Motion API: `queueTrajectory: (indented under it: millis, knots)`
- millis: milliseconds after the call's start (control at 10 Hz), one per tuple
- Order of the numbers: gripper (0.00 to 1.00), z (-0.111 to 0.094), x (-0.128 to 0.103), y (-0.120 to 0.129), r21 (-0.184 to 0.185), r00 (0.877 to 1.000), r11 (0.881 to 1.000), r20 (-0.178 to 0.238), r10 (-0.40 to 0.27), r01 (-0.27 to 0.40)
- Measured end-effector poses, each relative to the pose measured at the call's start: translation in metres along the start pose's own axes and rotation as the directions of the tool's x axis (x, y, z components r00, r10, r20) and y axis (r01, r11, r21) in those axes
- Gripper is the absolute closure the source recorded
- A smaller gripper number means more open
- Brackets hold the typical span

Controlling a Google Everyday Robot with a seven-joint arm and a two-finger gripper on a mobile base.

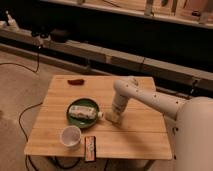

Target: Wipe the white sponge on the table

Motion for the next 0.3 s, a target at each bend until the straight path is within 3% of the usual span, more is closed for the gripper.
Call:
queueTrajectory:
  millis: [300]
  knots:
    - [1.00, 0.003, -0.039, -0.038, 0.014, 1.000, 1.000, 0.009, 0.017, -0.017]
